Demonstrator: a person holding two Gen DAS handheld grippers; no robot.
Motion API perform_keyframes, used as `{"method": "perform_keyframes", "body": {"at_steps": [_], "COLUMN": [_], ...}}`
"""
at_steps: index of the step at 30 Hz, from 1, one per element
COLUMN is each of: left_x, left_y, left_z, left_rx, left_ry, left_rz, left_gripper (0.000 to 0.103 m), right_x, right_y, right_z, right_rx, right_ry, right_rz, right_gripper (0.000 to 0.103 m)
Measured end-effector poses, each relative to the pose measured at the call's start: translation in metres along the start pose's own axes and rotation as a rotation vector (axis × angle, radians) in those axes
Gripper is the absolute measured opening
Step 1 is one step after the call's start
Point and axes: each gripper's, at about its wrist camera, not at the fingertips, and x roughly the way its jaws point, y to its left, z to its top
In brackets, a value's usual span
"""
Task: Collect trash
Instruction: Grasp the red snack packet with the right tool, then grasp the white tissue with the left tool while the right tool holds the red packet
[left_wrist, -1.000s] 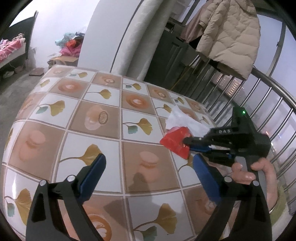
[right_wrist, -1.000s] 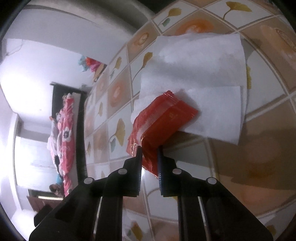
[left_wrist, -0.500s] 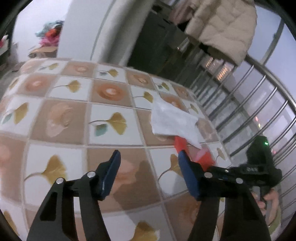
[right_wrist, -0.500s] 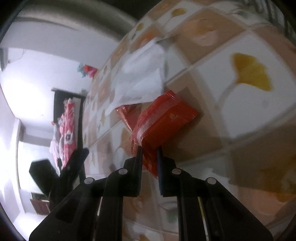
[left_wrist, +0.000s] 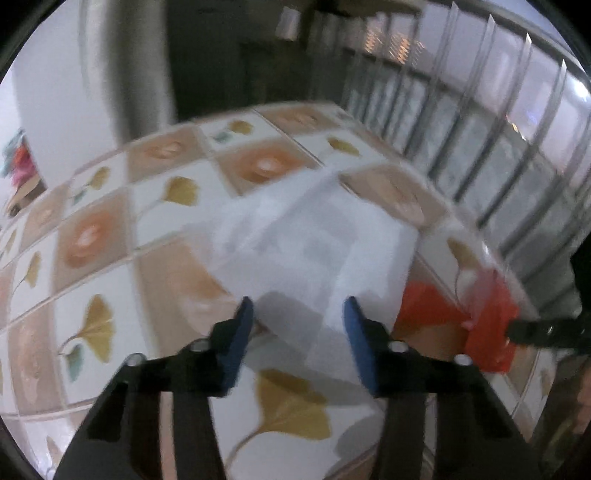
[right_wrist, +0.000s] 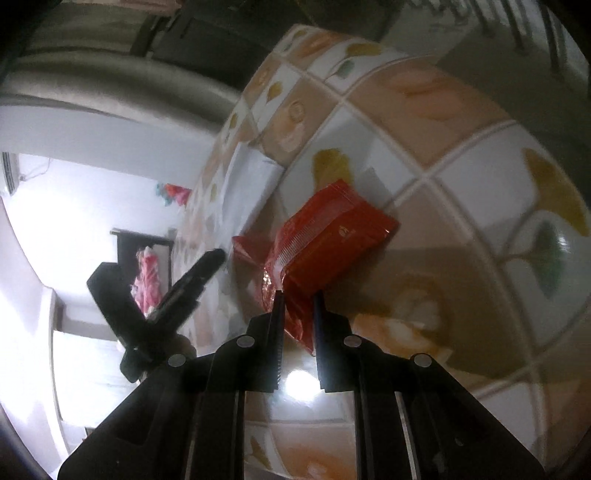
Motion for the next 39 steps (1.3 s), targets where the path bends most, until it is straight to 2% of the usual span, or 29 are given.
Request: {"method": "perform_keyframes", "body": {"at_steps": [3, 7, 10, 14, 17, 27, 32, 34, 36, 39], "left_x": [0.001, 0.001, -0.002, -0.012, -0.026, -0.113, -0.134, -0.141, -0.146, -0.147], "left_y": [-0.011, -0.013, -0.011, -0.011, -0.008, -0.002, -0.008, -0.011, -0.011, -0.009], "left_z": [-0.003, -0.003, -0.007, -0.019, -0.034, -0.122, -0.148, -0.152, -0.152, -0.147], "left_rx": [0.044, 0.059, 0.049, 0.030, -0.029, -0.225, -0.282, -0.275, -0.272, -0.264], "left_ry": [-0.002, 0.009, 0.018, 0.027, 0.044, 0.062, 0.071, 0.045, 0.020, -0.010], "left_rz": [0.021, 0.052, 0.041, 0.036, -0.007, -0.116, -0.146, -0.152, -0.144, -0.128], "left_gripper": [0.032, 0.008, 0.000, 0.000, 0.000, 0.000, 0.001, 0.001, 0.006, 0.023], "right_x": [-0.005, -0.004, -0.010, -0.010, -0.009, 0.008, 0.023, 0.027, 0.032, 0.035], "right_y": [-0.005, -0.004, -0.009, -0.012, -0.009, 0.012, 0.031, 0.034, 0.039, 0.045], "right_z": [0.000, -0.005, -0.005, -0.002, -0.006, -0.023, -0.024, -0.024, -0.022, -0.022], "right_rx": [0.001, 0.009, 0.004, 0.005, -0.022, -0.163, -0.242, -0.258, -0.274, -0.292], "right_ry": [-0.019, -0.037, -0.037, -0.026, -0.008, 0.069, 0.085, 0.085, 0.080, 0.070], "right_rz": [-0.009, -0.005, -0.004, 0.001, 0.001, -0.041, -0.072, -0.088, -0.113, -0.139], "right_gripper": [0.013, 0.013, 0.013, 0.013, 0.013, 0.014, 0.015, 0.016, 0.017, 0.020]}}
